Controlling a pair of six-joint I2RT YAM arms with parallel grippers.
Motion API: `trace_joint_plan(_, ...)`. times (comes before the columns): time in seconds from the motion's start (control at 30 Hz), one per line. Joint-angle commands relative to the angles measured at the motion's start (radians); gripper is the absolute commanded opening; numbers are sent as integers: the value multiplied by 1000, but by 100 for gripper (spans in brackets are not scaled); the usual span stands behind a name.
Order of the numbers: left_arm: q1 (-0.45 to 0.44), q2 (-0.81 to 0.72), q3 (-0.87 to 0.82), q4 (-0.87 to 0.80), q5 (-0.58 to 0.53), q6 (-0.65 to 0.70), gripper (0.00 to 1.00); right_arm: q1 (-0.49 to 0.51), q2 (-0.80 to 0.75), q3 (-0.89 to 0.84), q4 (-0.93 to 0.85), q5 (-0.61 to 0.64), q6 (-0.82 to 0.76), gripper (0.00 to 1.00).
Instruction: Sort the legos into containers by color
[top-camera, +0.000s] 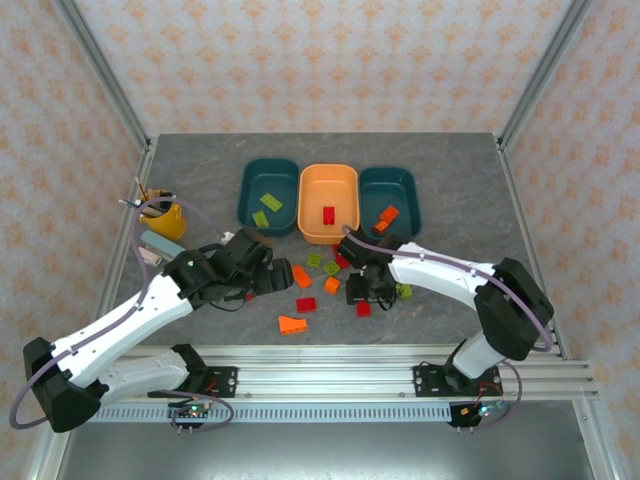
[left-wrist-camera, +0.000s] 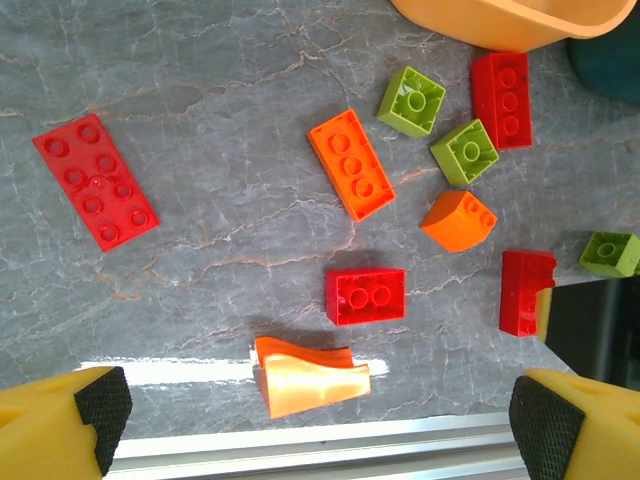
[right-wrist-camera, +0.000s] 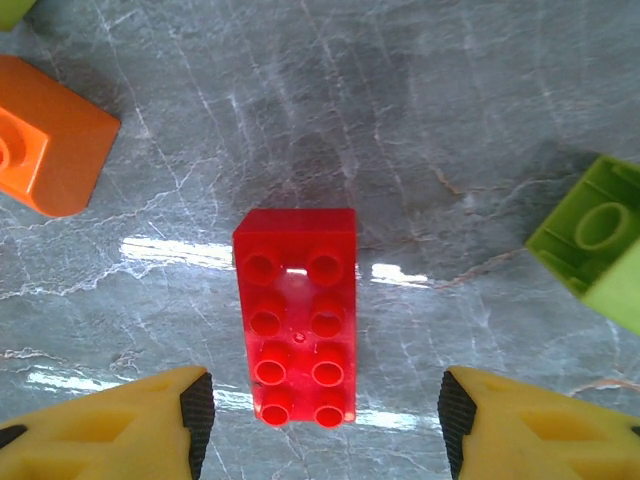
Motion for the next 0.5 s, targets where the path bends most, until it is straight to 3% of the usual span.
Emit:
trace_joint_plan(0.0,-20,-28,-35,37,-35,-50,100,14,32,-8,36,4,-9,62)
trace_joint_plan(0.47,-66,-69,-101,88,-63,-106,100,15,124,-22,93,51,57,26)
